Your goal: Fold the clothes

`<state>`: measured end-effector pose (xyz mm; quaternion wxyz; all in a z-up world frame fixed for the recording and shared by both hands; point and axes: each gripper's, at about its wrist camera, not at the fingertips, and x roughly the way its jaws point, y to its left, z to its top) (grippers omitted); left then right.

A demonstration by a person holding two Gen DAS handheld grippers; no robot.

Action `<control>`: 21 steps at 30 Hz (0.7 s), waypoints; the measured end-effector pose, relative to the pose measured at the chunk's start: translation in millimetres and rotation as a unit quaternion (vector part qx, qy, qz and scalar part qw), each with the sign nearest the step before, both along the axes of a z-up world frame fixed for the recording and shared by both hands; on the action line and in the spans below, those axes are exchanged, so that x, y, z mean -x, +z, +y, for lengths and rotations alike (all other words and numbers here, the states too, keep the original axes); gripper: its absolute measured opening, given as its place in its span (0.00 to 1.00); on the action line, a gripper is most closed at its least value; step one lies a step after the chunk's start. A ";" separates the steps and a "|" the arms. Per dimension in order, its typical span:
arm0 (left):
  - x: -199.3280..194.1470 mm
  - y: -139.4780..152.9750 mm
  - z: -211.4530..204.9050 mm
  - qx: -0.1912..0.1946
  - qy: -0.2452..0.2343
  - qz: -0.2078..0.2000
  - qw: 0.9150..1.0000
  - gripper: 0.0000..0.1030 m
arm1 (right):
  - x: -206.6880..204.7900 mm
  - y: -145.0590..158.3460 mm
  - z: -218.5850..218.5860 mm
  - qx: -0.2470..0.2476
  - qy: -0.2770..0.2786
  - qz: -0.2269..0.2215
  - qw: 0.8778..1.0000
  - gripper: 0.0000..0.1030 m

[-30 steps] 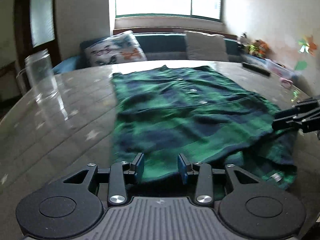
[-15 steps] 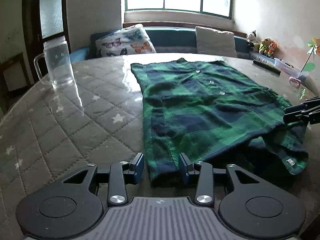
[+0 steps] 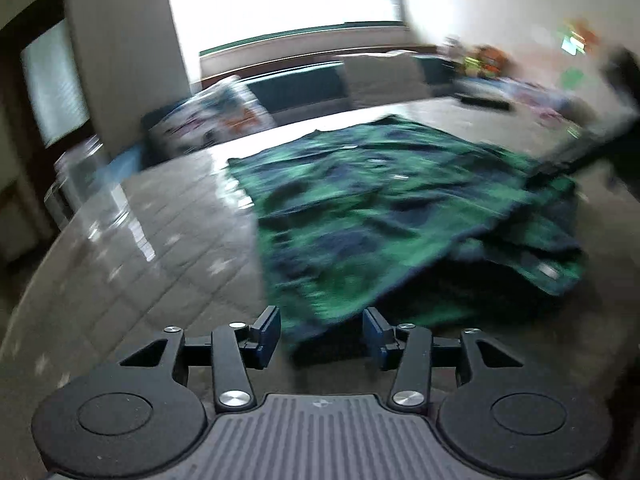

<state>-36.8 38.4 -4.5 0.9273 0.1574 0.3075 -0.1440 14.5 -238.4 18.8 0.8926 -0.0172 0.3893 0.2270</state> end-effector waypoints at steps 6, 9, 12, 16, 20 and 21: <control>9.8 -15.4 -43.3 -0.061 -0.097 -0.017 0.993 0.52 | 10.5 9.1 0.7 0.019 0.017 -0.011 1.000 0.44; 8.2 -20.2 -60.8 -0.071 -0.130 -0.027 0.989 0.54 | 19.3 14.7 3.4 0.036 0.035 -0.019 0.999 0.47; 6.1 -22.4 -71.2 -0.077 -0.159 -0.035 0.984 0.55 | 28.3 19.3 5.9 0.049 0.054 -0.025 0.997 0.49; 5.4 -23.7 -77.4 -0.083 -0.178 -0.037 0.980 0.55 | 39.4 27.1 10.8 0.059 0.074 -0.036 0.995 0.49; 9.9 -23.0 -74.0 -0.082 -0.172 -0.035 0.981 0.56 | 42.4 38.1 28.3 0.049 0.102 -0.055 0.992 0.49; 11.1 -22.8 -72.7 -0.082 -0.169 -0.034 0.982 0.57 | 39.3 38.7 36.4 0.042 0.109 -0.058 0.991 0.49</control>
